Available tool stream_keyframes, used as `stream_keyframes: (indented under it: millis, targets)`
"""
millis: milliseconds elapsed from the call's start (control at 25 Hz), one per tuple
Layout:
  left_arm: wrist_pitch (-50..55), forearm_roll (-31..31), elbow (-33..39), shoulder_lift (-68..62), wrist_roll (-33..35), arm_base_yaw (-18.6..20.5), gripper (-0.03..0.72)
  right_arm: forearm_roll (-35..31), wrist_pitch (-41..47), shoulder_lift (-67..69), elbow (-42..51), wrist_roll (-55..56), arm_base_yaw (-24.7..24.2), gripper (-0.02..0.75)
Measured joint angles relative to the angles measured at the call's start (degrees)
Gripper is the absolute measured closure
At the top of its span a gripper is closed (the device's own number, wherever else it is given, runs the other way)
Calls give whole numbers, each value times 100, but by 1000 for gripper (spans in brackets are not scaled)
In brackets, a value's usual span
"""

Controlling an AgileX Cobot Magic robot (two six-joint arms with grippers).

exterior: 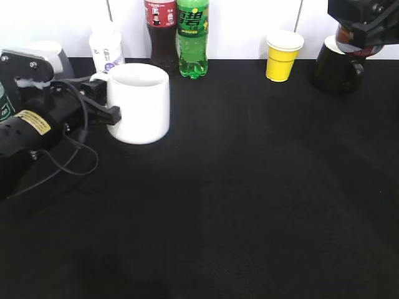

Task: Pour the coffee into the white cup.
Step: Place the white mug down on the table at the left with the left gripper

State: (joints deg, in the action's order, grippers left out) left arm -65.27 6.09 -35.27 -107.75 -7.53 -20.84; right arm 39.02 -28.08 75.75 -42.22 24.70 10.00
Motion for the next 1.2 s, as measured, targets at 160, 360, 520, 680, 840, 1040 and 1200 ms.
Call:
stream_keyframes:
  millis: [160, 360, 520, 680, 840, 1040, 1200]
  targets:
    - [-34, -67, -295, -170, 221, 186, 619, 0, -5, 0, 0, 5, 0, 225]
    - [3, -86, -594, -634, 323, 207, 619, 0, -5, 0, 0, 5, 0, 225]
    - [-19, -138, -859, -915, 451, 380, 619, 0, -5, 0, 0, 5, 0, 225]
    - [-134, -143, -1112, -1246, 441, 428, 621, 0, -36, 0, 0, 5, 0, 225]
    - [-300, -138, -1142, -1363, 416, 432, 624, 0, -42, 0, 0, 10, 0, 225]
    - [-355, -103, -820, -1352, 403, 439, 499, 0, -42, 0, -1, 10, 0, 225]
    - [-435, -89, -344, -1153, 403, 446, 416, 0, -79, 0, -1, 10, 0, 225]
